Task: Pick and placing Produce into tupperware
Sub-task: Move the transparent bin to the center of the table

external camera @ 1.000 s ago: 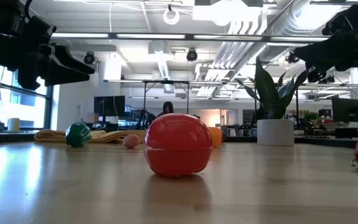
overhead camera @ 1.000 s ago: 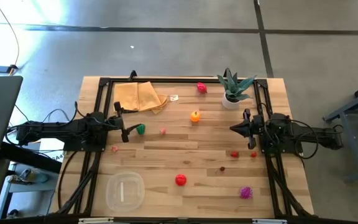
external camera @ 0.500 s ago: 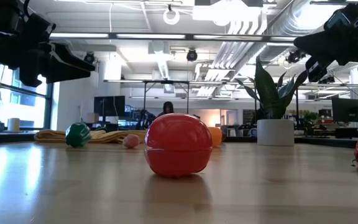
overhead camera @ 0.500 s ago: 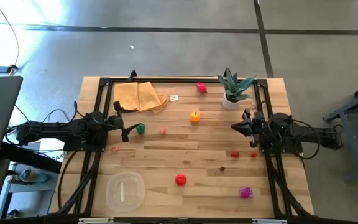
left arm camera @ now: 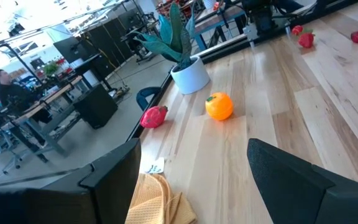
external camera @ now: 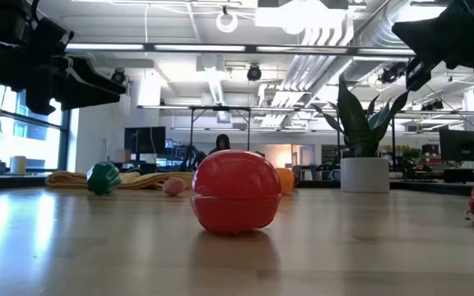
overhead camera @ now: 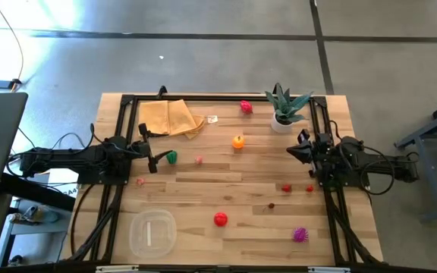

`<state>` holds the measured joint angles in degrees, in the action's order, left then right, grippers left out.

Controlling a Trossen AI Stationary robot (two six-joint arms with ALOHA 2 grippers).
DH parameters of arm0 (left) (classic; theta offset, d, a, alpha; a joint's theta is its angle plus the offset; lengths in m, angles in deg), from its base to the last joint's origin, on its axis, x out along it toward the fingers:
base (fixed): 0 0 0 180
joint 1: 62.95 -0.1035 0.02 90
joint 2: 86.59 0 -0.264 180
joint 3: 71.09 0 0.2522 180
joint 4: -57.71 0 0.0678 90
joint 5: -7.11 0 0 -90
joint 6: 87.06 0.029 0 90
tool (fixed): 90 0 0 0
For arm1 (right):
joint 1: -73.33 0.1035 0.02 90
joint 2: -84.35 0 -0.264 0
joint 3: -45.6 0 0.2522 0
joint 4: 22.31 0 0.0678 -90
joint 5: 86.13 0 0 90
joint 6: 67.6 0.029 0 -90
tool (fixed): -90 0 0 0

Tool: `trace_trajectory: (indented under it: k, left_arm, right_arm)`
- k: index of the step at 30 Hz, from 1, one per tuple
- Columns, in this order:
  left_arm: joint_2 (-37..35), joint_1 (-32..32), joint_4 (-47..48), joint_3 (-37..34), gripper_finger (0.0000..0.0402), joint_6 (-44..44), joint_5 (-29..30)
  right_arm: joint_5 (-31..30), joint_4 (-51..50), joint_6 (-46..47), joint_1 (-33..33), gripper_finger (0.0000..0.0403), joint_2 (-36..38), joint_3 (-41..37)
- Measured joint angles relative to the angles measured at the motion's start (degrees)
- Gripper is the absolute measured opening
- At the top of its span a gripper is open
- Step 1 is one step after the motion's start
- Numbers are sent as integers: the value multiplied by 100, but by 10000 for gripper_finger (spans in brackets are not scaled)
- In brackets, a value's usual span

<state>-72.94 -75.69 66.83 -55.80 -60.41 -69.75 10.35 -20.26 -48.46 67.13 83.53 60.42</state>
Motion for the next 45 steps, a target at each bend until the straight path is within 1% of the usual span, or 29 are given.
trace_trajectory:
  k: [19,22,24,26,28,30,31,33,35,37,39,42,45]
  left_arm:
    - [0,1,11,-1,285,-2,0]
    - [0,1,8,-1,285,-218,-27]
    - [0,-1,-111,1,285,-377,-239]
    - [0,1,-404,19,285,-420,-719]
    - [2,1,-600,203,285,-407,-1382]
    - [-1,1,-576,536,285,-282,-1975]
    - [-4,3,-495,725,285,-200,-2189]
    - [18,6,-148,1147,285,-116,-2363]
    - [100,3,344,1620,285,-78,-2362]
    - [225,3,900,2070,285,-178,-2235]
    - [364,3,1409,2460,285,-507,-2039]
    - [549,1,1797,2827,285,-1096,-1751]
    - [673,1,1832,2893,284,-1556,-1541]
  right_arm:
    - [2,-6,-5,-1,0,0,0]
    - [2,-6,-6,-1,0,0,0]
    - [2,-10,7,-1,0,0,0]
    - [3,-43,-3,-1,0,0,0]
    - [4,-73,-4,-1,0,-2,0]
    - [4,-71,-9,-1,0,-2,0]
    - [4,-69,-10,-1,0,-2,0]
    - [2,-6,-12,-7,0,-2,0]
    - [2,89,-112,-10,0,-2,0]
    - [2,139,-163,-10,0,-2,0]
    - [0,152,-163,-10,0,-2,0]
    - [11,141,-287,-10,0,-2,0]
    - [21,140,-602,-10,0,-2,0]
